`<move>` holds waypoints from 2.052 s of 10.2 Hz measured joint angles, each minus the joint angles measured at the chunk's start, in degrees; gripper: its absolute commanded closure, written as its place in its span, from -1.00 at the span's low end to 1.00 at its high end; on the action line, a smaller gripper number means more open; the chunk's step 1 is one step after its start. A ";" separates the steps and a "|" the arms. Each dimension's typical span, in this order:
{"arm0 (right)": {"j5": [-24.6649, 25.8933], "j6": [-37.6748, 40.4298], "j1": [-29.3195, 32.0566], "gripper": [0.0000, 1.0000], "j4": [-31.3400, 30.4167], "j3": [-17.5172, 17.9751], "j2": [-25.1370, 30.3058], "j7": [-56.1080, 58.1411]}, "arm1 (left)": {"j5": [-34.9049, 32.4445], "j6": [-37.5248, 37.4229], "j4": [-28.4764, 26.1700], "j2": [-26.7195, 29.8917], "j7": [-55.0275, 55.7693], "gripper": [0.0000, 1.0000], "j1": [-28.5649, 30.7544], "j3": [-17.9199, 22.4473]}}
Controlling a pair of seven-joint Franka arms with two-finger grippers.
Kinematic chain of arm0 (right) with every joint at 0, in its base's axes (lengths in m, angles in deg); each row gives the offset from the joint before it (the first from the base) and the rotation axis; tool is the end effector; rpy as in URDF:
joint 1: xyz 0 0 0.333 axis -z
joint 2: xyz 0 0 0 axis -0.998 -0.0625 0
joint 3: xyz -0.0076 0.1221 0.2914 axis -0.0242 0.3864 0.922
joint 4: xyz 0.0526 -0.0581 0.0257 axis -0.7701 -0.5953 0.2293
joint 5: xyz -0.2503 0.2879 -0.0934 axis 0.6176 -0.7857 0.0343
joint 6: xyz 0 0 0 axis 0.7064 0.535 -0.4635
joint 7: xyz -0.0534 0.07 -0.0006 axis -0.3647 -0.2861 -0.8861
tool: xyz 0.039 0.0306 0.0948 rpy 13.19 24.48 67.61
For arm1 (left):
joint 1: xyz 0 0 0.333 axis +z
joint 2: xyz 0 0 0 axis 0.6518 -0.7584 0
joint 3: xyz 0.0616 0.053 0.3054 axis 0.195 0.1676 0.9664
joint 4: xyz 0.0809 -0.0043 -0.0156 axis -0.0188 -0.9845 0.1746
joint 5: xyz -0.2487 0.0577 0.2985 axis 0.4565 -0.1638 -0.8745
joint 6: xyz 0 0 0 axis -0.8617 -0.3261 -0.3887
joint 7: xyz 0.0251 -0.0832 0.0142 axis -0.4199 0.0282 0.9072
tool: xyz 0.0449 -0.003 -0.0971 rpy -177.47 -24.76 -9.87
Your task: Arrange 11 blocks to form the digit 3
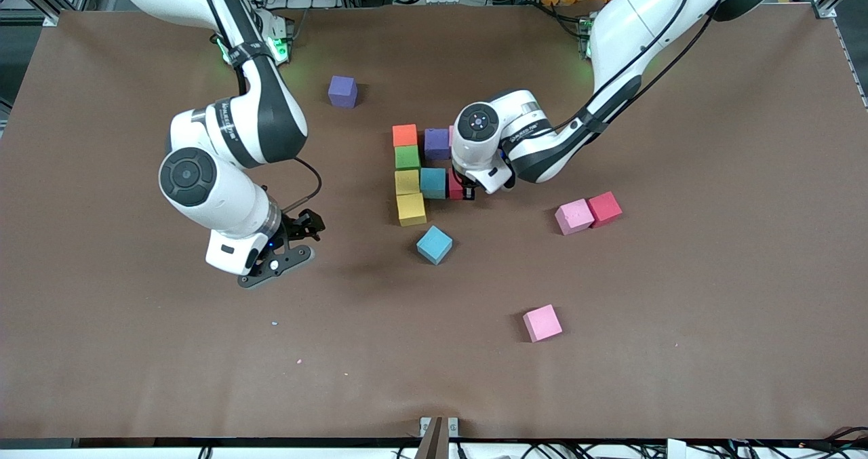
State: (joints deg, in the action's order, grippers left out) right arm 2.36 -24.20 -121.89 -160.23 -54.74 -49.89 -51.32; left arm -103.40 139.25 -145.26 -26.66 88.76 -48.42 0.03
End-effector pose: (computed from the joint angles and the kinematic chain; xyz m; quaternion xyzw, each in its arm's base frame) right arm 0.6412 0.2451 0.3994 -0.9750 -0.2208 0.0020 0.0243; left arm 0.4260 -0.4596 0.2042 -0.7282 -0.6826 0.0482 0.0379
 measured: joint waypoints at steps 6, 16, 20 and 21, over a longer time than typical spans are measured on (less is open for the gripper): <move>0.00 0.05 0.02 -1.00 -0.02 0.00 0.00 0.15 | 0.00 0.04 0.14 -0.20 0.00 0.46 -1.31 0.34; 0.00 0.05 0.02 -1.00 -0.03 0.38 0.00 0.18 | -0.35 0.04 0.14 -0.42 -0.49 -0.59 -1.47 1.28; 0.00 -0.85 -0.08 -1.00 -0.04 0.96 -0.02 0.18 | -0.35 0.04 0.29 -0.42 -0.49 -0.91 -1.45 1.32; 0.00 -2.02 -0.37 -1.00 -0.06 1.20 -0.09 0.10 | -0.35 0.04 0.30 -0.42 -0.49 -0.91 -1.45 1.32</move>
State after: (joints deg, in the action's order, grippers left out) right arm 2.35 -26.22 -122.26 -160.28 -53.55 -49.98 -51.22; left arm -103.74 139.29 -144.96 -27.08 88.27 -49.87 1.35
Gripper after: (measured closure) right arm 0.000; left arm 0.101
